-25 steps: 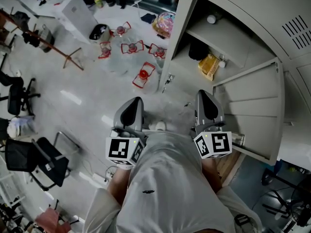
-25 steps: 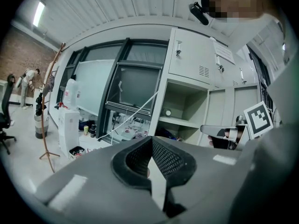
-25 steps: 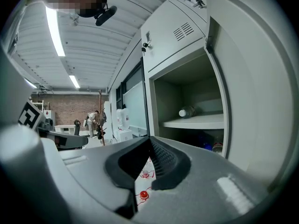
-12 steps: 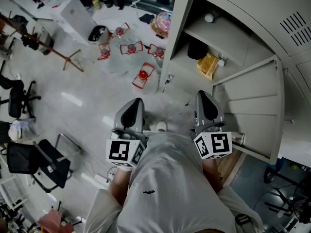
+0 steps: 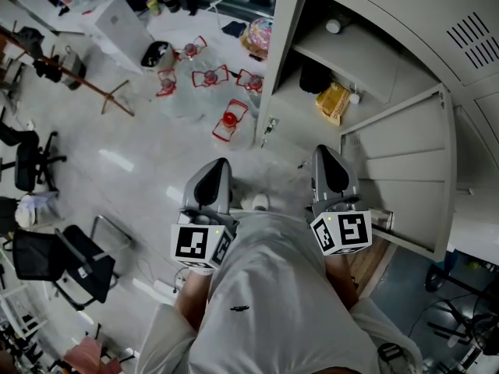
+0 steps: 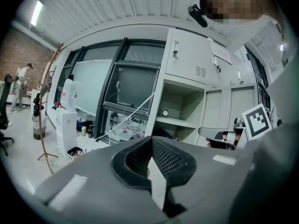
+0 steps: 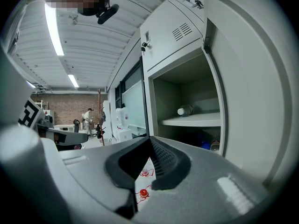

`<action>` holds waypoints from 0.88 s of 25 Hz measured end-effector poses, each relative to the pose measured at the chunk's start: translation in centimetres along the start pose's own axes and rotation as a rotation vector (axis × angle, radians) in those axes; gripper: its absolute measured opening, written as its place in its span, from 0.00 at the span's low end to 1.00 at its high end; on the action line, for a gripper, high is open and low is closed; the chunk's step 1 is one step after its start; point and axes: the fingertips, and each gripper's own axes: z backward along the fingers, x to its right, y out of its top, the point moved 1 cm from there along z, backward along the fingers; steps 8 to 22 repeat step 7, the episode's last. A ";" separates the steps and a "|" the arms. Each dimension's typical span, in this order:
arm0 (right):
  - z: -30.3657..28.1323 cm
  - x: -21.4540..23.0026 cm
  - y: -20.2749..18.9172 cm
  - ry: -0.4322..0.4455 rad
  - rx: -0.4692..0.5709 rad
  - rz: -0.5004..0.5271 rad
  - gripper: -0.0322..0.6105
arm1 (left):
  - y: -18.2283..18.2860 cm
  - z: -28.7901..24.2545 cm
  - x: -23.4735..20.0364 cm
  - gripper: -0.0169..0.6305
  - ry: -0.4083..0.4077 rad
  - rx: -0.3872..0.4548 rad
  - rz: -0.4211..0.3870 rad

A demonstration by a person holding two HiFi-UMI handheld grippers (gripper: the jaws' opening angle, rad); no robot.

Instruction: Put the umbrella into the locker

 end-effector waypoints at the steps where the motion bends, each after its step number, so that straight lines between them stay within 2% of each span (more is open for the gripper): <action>1: 0.0 -0.1 0.0 0.002 0.000 0.000 0.05 | 0.1 0.1 0.0 0.05 0.001 -0.003 0.000; 22: 0.0 -0.3 -0.2 0.006 -0.001 0.001 0.05 | 0.2 0.1 0.2 0.05 0.005 -0.015 -0.001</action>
